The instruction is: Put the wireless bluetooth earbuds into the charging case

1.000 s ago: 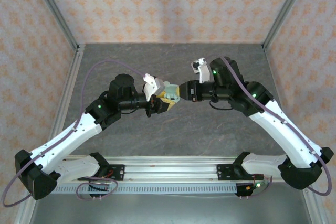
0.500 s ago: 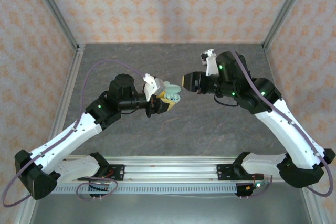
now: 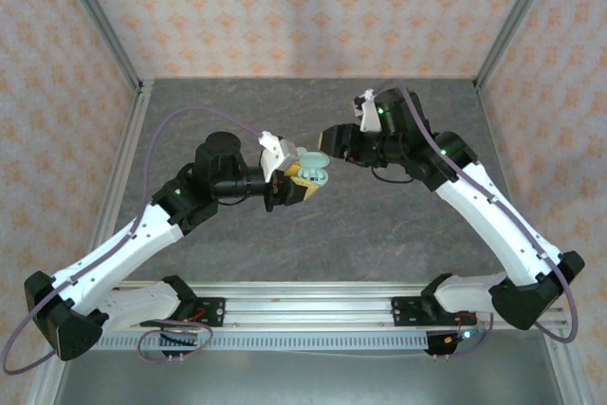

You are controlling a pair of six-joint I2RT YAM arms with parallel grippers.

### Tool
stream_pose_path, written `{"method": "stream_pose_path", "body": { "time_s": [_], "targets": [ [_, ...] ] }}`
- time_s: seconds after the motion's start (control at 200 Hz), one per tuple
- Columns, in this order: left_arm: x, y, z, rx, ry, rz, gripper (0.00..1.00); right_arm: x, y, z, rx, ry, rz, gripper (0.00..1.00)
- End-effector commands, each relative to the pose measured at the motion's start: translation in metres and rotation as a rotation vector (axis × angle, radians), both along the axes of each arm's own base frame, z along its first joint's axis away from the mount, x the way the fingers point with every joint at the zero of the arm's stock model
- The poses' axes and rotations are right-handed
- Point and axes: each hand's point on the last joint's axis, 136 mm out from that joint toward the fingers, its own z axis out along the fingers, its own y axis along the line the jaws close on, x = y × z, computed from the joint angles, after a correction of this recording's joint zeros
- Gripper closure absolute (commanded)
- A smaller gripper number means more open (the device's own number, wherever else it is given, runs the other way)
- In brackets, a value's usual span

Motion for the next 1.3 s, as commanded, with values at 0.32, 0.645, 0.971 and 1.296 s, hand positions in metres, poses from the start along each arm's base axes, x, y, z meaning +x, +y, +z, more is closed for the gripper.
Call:
{"method": "stream_pose_path", "body": {
  "time_s": [0.32,0.645,0.971,1.296],
  "targets": [
    [-0.003,-0.003,0.042,-0.101,-0.03,-0.008,0.69,-0.048,-0.021,0.031,0.257,-0.026,-0.026,0.45],
    [0.0,-0.004,0.051,-0.161,-0.007,0.01,0.68,-0.051,-0.004,0.04,0.441,0.039,0.004,0.44],
    [0.003,-0.004,0.052,-0.183,0.018,0.034,0.67,-0.06,0.01,0.046,0.497,0.05,0.053,0.44],
    [0.004,-0.005,0.045,-0.166,0.058,0.045,0.63,-0.064,0.013,0.055,0.529,0.042,0.072,0.72]
  ]
}}
